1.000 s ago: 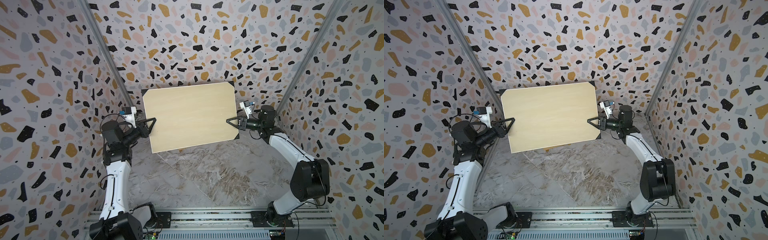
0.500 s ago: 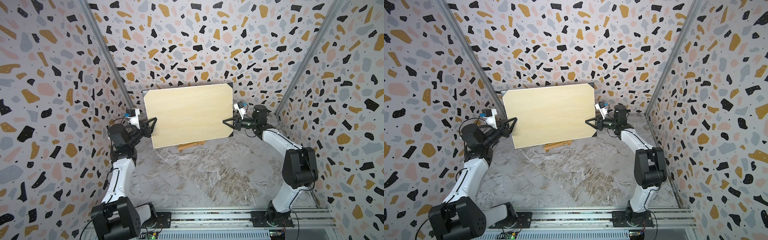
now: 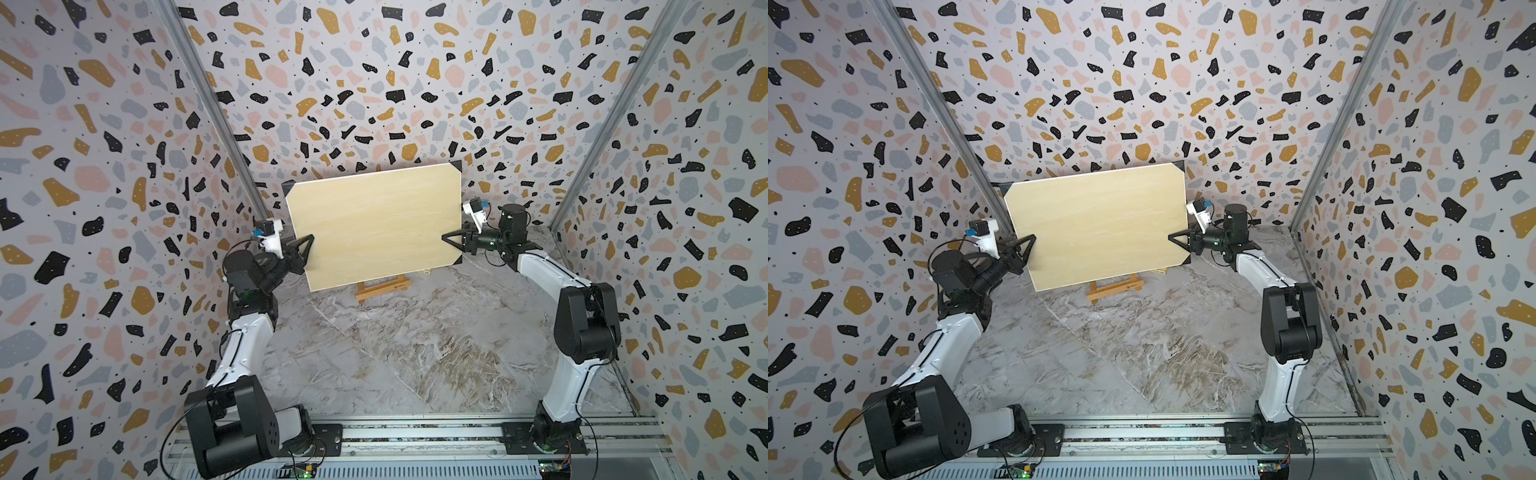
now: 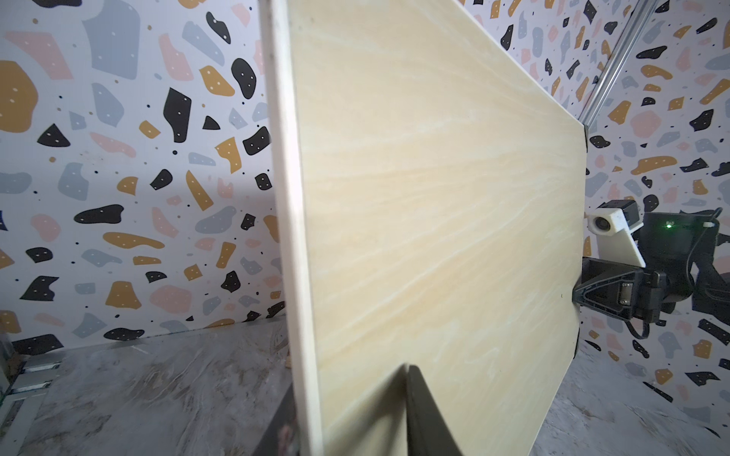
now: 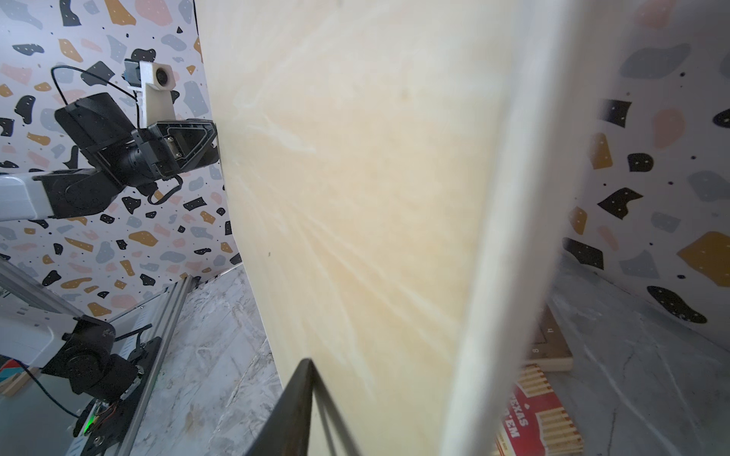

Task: Assemble the easel
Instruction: Place the drawing board on the easel.

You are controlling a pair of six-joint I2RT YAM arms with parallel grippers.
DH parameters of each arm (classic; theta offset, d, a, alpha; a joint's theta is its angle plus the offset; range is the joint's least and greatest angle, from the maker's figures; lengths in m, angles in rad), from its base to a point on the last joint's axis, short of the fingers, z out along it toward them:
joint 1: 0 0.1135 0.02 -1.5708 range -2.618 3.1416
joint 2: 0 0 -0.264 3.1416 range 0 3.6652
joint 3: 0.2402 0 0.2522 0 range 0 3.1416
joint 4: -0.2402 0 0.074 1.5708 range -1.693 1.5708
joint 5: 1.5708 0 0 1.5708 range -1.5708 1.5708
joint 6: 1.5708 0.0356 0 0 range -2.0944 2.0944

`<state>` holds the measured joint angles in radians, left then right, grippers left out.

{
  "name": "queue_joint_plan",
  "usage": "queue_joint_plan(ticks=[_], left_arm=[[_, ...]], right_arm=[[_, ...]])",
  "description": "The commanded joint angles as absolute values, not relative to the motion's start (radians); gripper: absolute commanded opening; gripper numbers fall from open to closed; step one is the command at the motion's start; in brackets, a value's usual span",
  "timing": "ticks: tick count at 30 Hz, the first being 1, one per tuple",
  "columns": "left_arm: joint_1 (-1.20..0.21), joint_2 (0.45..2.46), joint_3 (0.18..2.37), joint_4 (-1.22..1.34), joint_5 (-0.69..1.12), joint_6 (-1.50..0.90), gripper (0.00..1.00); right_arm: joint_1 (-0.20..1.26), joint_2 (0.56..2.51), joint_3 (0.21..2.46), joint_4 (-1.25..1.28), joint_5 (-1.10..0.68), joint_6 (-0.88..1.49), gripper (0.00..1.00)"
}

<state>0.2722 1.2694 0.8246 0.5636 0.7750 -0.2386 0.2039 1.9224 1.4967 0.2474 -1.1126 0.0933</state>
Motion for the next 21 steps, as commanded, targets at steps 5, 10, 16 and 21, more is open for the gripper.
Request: queue_joint_plan(ticks=[5, 10, 16, 21], left_arm=[[0.198, 1.292, 0.819, 0.715, 0.720, -0.035, 0.00], [0.198, 1.322, 0.808, 0.742, 0.729, -0.010, 0.00], [0.197, 1.357, 0.794, 0.790, 0.723, -0.006, 0.00], [0.196, 1.370, 0.786, 0.795, 0.718, 0.004, 0.00]], right_arm=[[0.320, 1.926, 1.597, 0.399, -0.994, -0.044, 0.03], [0.320, 1.960, 1.607, 0.420, -0.995, -0.050, 0.03], [0.320, 1.996, 1.607, 0.474, -0.989, -0.041, 0.03], [0.319, 2.030, 1.612, 0.504, -0.982, -0.040, 0.03]])
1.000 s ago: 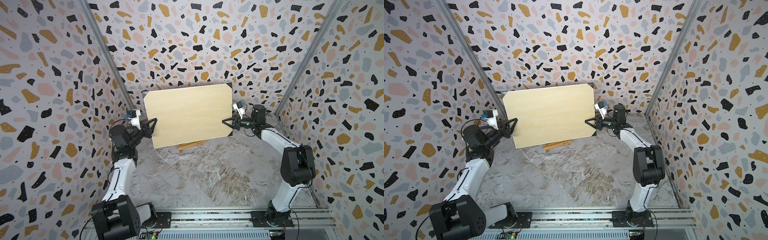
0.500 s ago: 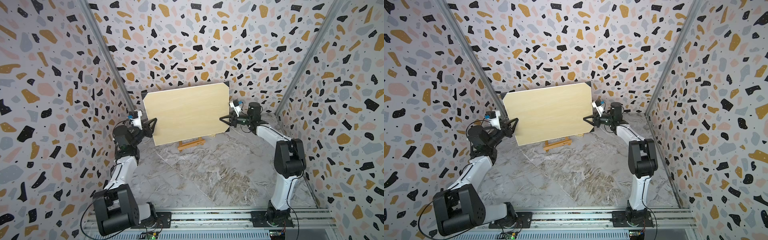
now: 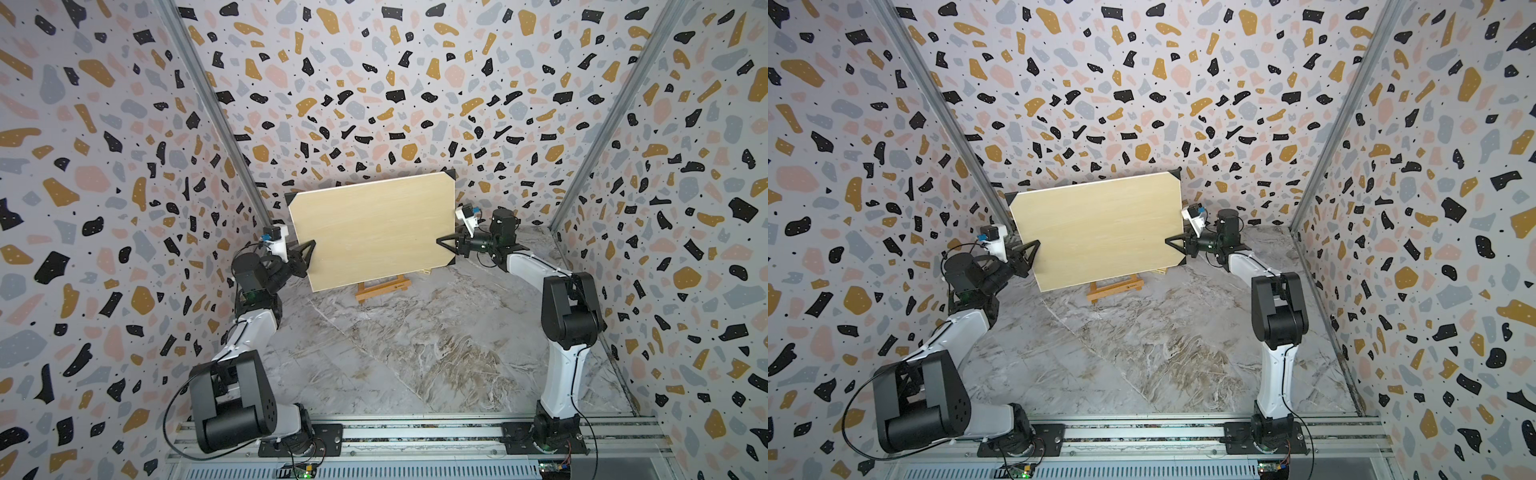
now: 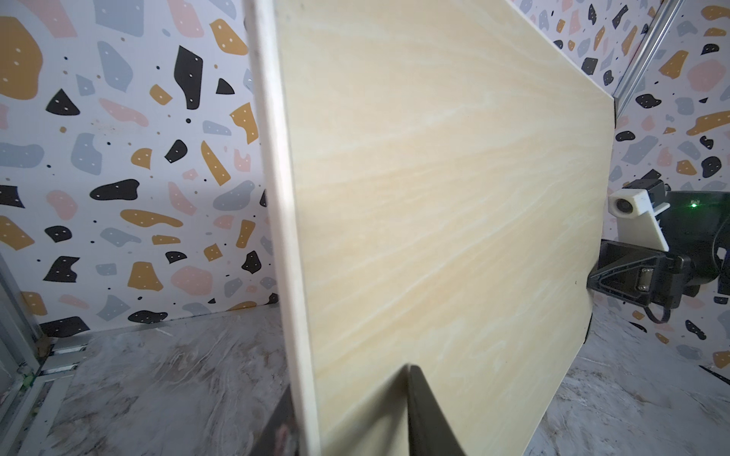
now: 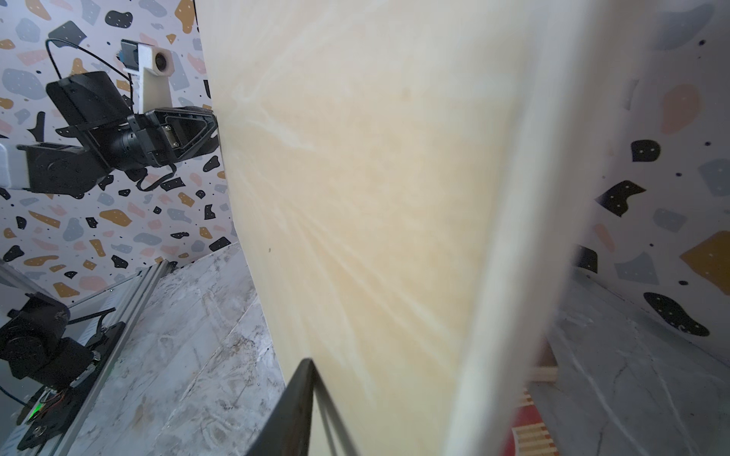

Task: Assemble the easel
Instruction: Place the drawing board on the easel.

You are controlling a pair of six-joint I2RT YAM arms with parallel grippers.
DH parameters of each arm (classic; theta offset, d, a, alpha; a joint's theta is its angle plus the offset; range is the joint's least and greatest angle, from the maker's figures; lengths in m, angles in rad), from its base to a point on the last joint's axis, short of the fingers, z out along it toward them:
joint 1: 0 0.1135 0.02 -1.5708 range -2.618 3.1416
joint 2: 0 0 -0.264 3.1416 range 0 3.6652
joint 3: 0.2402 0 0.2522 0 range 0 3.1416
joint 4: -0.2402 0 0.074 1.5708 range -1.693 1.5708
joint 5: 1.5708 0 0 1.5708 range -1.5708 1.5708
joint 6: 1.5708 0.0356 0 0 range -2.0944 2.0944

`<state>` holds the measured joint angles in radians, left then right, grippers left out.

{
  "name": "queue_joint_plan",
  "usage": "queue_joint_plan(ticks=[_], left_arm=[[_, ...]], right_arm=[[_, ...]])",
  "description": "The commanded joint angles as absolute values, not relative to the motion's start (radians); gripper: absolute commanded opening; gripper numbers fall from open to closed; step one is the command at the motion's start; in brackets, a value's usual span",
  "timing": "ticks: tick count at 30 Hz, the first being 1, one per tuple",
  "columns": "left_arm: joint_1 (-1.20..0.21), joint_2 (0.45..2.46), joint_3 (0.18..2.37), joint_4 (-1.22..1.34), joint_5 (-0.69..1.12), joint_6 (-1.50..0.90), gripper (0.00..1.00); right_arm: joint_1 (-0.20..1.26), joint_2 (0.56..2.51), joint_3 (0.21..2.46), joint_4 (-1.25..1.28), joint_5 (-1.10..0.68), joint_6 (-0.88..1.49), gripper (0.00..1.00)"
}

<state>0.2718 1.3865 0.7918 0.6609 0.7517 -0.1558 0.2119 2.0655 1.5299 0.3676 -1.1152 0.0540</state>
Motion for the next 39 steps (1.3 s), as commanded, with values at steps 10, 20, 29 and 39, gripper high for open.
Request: queue_joint_plan(ticks=[10, 20, 29, 39], left_arm=[[0.196, 1.401, 0.767, 0.825, 0.720, 0.000, 0.00], [0.196, 1.412, 0.722, 0.855, 0.725, 0.014, 0.00], [0.196, 1.406, 0.688, 0.856, 0.723, 0.024, 0.00], [0.181, 1.386, 0.650, 0.855, 0.703, 0.062, 0.00]], right_arm=[[0.319, 2.082, 1.621, 0.567, -0.997, -0.011, 0.03], [0.315, 2.126, 1.633, 0.592, -1.005, -0.007, 0.03], [0.314, 2.150, 1.633, 0.603, -1.002, -0.013, 0.04], [0.314, 2.203, 1.674, 0.608, -1.002, -0.012, 0.04]])
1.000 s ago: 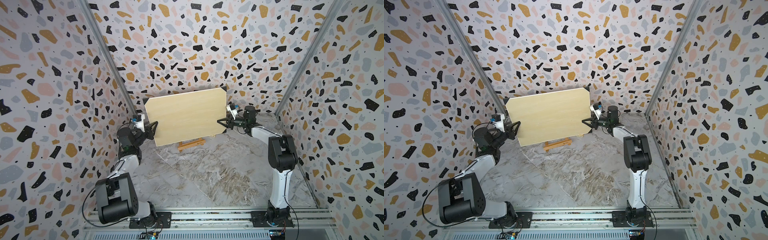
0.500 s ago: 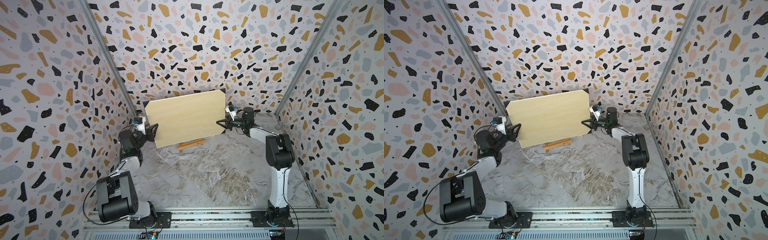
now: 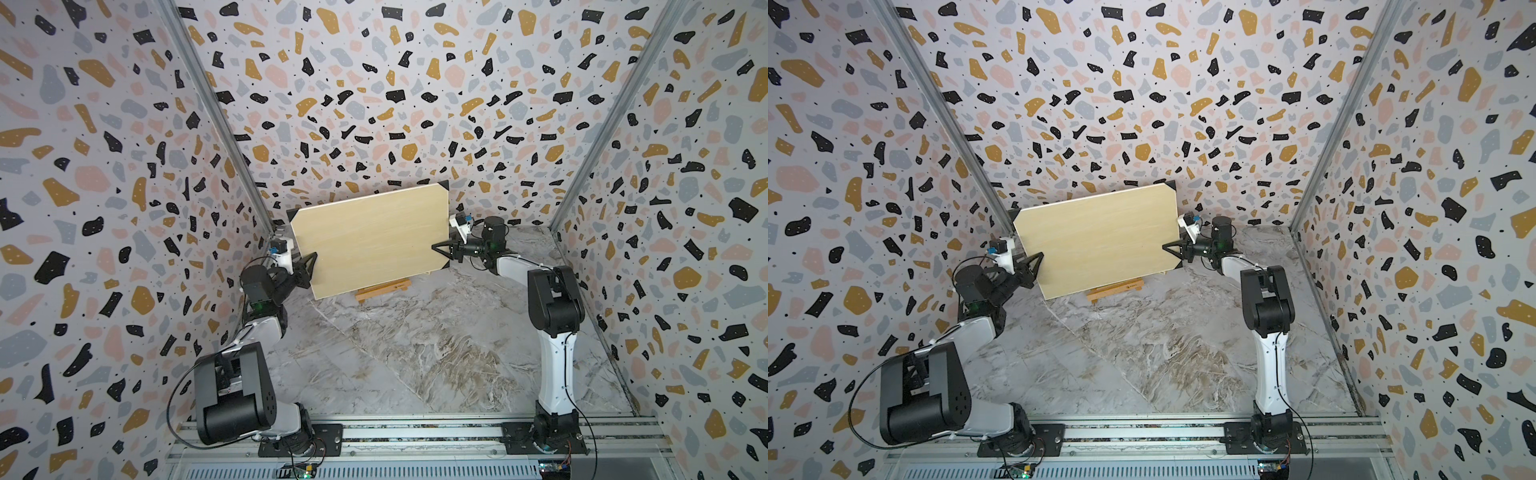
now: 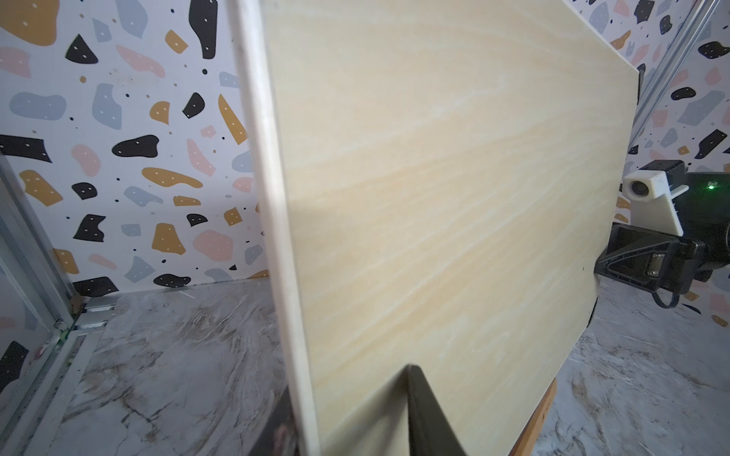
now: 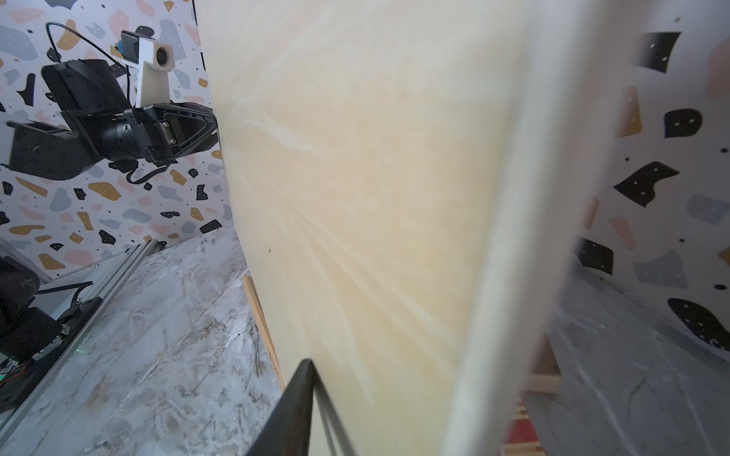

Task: Assemble the easel
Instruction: Place the drawing board on the easel.

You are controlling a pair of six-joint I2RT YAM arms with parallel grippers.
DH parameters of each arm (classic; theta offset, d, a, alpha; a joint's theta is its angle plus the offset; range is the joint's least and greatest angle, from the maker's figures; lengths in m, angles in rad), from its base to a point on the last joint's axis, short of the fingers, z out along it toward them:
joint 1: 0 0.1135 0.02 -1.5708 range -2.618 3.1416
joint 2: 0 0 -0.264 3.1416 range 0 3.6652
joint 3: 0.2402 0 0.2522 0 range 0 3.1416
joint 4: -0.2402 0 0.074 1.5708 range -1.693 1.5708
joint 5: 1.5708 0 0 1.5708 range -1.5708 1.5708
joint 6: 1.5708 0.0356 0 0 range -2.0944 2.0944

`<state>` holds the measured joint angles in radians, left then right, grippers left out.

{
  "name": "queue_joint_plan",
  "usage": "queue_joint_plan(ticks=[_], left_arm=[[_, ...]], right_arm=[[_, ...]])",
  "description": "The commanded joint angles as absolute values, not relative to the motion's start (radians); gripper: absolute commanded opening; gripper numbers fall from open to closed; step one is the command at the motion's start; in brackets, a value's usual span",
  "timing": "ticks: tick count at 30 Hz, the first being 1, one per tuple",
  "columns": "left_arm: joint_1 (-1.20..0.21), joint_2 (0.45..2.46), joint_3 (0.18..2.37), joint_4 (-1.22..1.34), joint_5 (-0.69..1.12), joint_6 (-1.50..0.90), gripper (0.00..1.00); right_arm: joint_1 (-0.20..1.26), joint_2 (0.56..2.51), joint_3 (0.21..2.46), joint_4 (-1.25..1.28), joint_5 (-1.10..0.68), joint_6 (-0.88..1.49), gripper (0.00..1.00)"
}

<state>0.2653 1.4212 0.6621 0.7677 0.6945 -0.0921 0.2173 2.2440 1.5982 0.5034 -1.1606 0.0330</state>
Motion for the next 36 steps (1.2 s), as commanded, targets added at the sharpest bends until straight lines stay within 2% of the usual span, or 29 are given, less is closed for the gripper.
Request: queue_joint_plan(ticks=[1, 16, 36], left_arm=[[0.180, 1.385, 0.647, 0.853, 0.702, 0.064, 0.00], [0.158, 1.389, 0.618, 0.834, 0.692, 0.092, 0.00], [0.129, 1.414, 0.663, 0.743, 0.708, 0.073, 0.00]], right_arm=[[0.314, 2.209, 1.681, 0.603, -1.000, -0.014, 0.04], [0.311, 2.224, 1.661, 0.597, -1.020, -0.033, 0.04], [0.269, 2.131, 1.428, 0.743, -1.016, 0.039, 0.05]])
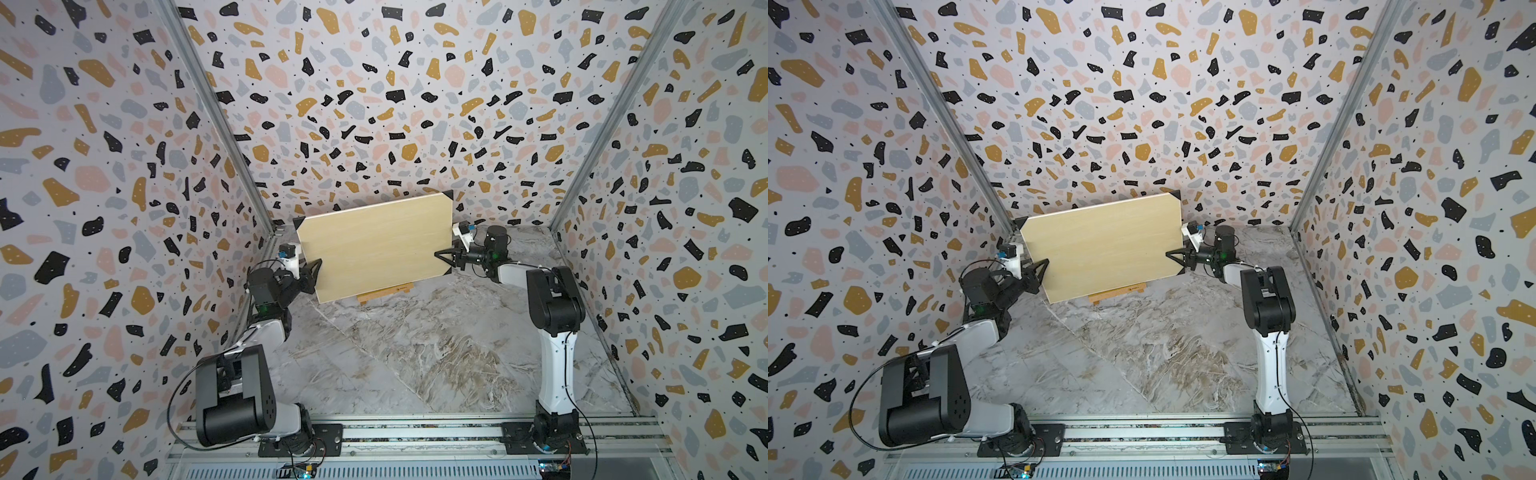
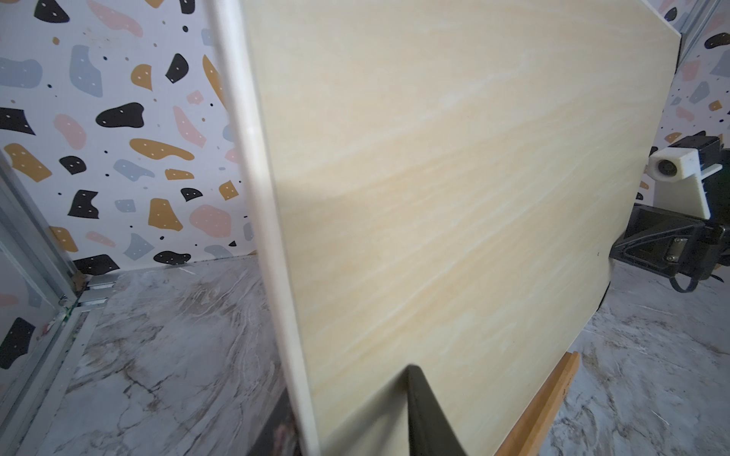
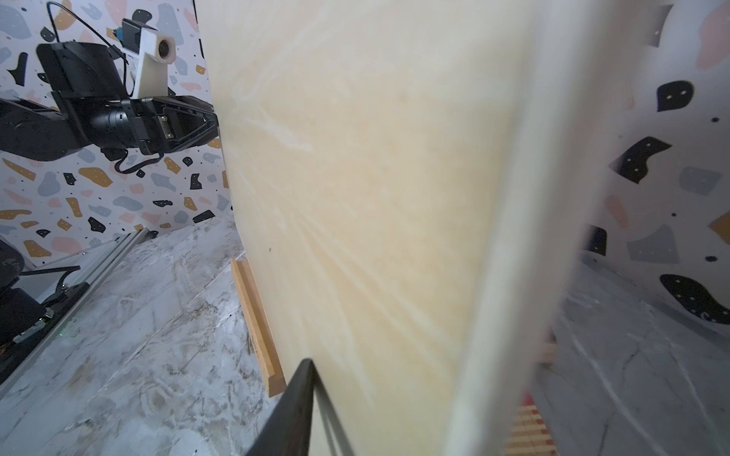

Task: Assemble the easel
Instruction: Place the drawing board on the easel.

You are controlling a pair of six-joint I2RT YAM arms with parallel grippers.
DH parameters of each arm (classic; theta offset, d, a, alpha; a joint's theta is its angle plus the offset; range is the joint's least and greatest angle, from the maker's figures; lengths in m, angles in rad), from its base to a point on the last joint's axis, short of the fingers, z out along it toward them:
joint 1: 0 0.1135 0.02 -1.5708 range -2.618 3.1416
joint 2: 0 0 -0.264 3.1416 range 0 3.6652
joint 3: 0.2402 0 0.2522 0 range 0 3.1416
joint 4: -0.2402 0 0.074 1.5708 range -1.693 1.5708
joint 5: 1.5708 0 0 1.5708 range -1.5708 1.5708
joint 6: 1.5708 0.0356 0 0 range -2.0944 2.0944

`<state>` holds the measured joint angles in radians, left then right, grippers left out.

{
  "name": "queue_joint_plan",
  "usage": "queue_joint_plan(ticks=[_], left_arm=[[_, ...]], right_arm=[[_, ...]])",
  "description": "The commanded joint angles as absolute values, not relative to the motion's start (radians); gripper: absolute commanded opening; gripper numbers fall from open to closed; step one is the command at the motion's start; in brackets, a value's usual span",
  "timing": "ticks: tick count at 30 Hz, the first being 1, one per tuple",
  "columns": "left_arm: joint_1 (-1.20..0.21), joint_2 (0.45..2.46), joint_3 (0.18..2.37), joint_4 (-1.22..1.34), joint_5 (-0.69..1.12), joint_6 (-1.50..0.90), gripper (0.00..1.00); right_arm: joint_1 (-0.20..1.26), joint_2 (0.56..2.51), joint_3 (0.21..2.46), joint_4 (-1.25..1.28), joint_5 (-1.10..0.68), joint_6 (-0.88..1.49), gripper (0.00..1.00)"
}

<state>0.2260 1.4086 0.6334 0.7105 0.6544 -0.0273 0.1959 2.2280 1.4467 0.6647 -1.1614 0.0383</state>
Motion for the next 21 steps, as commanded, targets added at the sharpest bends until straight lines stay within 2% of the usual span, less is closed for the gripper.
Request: queue_joint_plan(ticks=[1, 15, 16, 21], left_arm=[[0.127, 1.418, 0.665, 0.741, 0.707, 0.071, 0.00], [0.127, 1.483, 0.753, 0.642, 0.642, 0.062, 0.01], [0.126, 1.487, 0.756, 0.640, 0.639, 0.061, 0.06], [0.127, 1.502, 0.771, 0.623, 0.618, 0.054, 0.18]], right_arm=[[0.267, 2.122, 1.414, 0.758, -1.014, 0.048, 0.05], [0.265, 2.145, 1.443, 0.746, -0.999, 0.061, 0.08], [0.264, 2.148, 1.448, 0.744, -0.997, 0.060, 0.08], [0.258, 2.171, 1.486, 0.712, -0.994, 0.070, 0.15]])
